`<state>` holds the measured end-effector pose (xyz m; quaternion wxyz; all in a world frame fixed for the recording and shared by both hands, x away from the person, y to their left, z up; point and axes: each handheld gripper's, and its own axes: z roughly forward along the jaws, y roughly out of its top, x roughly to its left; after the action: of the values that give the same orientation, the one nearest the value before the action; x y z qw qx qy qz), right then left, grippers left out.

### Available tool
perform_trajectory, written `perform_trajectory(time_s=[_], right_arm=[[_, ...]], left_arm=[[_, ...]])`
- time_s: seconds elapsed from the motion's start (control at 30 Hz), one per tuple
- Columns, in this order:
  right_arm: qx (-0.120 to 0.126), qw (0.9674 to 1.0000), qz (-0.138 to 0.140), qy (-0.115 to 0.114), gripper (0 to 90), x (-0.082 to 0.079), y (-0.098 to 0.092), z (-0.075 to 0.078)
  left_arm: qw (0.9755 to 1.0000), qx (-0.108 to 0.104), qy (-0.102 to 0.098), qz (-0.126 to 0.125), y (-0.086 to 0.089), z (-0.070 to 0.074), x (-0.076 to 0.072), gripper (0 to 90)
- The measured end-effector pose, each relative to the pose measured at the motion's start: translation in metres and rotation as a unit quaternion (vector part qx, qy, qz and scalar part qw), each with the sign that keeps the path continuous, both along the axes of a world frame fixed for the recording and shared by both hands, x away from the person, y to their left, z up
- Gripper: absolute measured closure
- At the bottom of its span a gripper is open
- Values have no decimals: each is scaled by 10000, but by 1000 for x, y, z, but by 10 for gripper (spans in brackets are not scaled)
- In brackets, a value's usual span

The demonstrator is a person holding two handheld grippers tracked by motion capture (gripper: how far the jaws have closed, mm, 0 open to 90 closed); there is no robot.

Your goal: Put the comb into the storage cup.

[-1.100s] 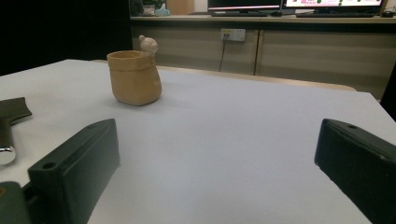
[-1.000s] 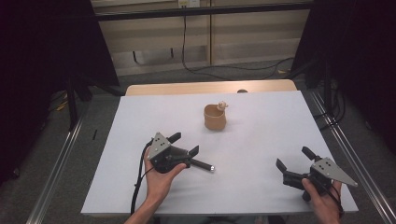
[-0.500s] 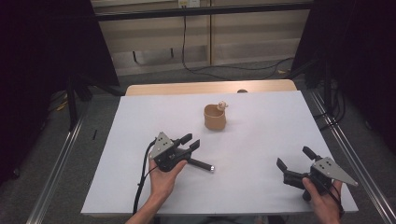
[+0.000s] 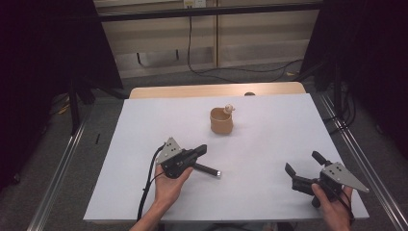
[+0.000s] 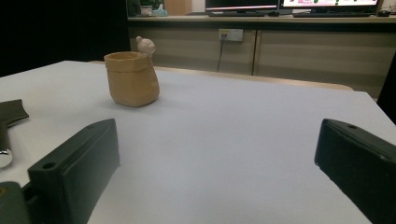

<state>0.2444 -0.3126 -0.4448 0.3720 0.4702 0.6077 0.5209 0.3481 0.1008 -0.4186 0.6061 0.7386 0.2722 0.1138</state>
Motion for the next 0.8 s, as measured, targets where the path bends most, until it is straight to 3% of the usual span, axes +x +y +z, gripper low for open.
perform_trajectory(time_s=[0.2,0.43,0.57,0.8], right_arm=[[7,10000,37,-1,0,1,0,0],[-32,10000,83,-25,0,1,3,1],[-24,10000,62,-28,0,0,2,1],[-44,10000,53,-16,0,1,2,0]], left_arm=[[9993,251,283,-26,-6,-3,-1,900],[9967,467,658,-127,-12,-6,0,900],[9926,736,911,-317,-17,-8,3,900],[9863,1021,1259,-316,-23,-13,5,900]])
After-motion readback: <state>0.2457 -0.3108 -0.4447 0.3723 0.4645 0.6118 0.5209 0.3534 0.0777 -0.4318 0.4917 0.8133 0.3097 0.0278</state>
